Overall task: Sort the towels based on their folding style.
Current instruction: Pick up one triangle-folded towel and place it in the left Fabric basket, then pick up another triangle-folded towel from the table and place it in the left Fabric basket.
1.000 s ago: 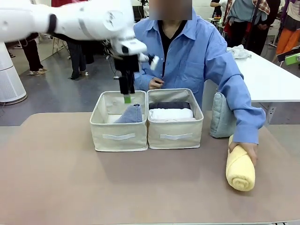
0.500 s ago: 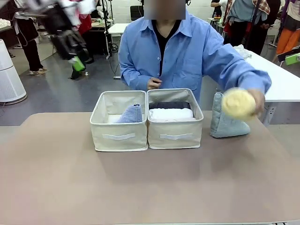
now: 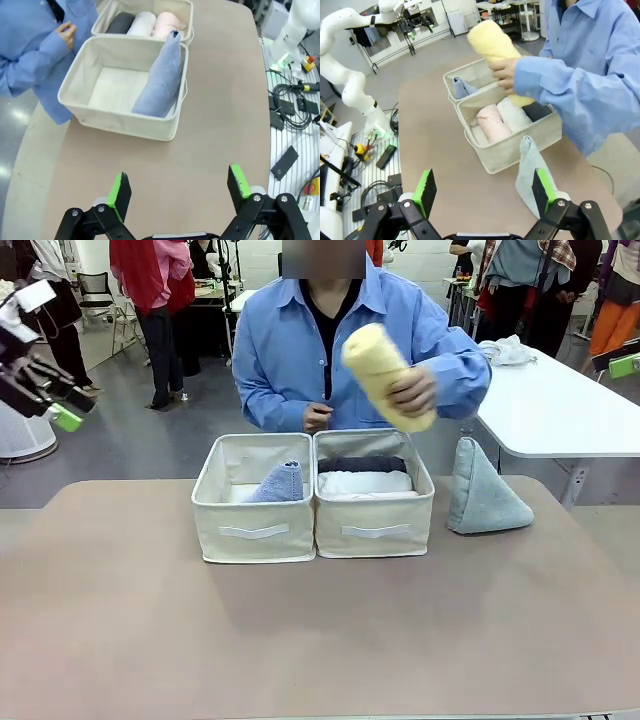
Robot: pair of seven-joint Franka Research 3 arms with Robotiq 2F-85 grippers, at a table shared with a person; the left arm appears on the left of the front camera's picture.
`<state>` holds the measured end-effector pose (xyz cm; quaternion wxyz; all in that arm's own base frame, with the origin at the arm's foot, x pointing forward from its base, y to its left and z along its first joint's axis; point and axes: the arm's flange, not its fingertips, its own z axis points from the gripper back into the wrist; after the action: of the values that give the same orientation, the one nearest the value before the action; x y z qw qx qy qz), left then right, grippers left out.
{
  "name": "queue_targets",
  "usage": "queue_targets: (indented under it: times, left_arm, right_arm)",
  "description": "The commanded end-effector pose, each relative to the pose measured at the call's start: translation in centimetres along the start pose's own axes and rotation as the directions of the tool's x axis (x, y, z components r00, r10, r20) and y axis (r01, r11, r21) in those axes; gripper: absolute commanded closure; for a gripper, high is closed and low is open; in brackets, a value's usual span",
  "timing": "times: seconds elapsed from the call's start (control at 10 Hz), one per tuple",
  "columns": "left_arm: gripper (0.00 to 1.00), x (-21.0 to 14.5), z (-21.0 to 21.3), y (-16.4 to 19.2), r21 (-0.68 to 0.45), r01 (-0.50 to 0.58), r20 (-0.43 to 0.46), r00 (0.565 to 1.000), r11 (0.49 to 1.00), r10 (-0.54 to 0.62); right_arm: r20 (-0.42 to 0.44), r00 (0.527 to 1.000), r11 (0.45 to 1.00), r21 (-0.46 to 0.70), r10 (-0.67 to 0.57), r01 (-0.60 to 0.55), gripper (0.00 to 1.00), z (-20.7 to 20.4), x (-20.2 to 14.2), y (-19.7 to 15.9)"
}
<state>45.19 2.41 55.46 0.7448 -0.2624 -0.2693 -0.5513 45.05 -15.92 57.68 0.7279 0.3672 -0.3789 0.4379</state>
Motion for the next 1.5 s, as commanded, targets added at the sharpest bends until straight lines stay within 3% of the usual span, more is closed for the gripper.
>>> queue_targets:
  times: [0.0, 0.1, 0.9, 1.0, 1.4]
  left_arm:
    - [0.0, -0.6, 0.0, 0.8, -0.017, -0.036, 0.03, 0.999, 0.999, 0.037]
    - [0.0, 0.0, 0.0, 0.0, 0.0, 0.0, 0.0, 1.0, 1.0, 0.0]
    - [0.0, -0.1, -0.1, 0.1, -0.007, -0.003, -0.001, 1.0, 1.0, 0.003]
    - [0.0, -0.4, 2.0, 2.9, -0.007, -0.017, 0.149, 0.989, 1.0, 0.018]
    - [0.0, -5.0, 7.4, 6.9, 0.025, 0.118, 0.376, 0.919, 0.993, -0.119]
  right_arm:
    - [0.007, 1.0, 1.0, 0.005, 0.003, -0.003, 0.0, -0.1, 0.0, 0.1]
    - [0.007, 1.0, 1.0, 0.005, 0.003, -0.003, 0.0, -0.1, 0.0, 0.1]
    - [0.007, 1.0, 1.0, 0.005, 0.003, -0.003, 0.0, -0.1, 0.0, 0.1]
    - [0.007, 1.0, 1.0, 0.005, 0.003, -0.003, 0.0, -0.1, 0.0, 0.1]
    - [0.007, 1.0, 1.0, 0.005, 0.003, -0.003, 0.0, -0.1, 0.0, 0.1]
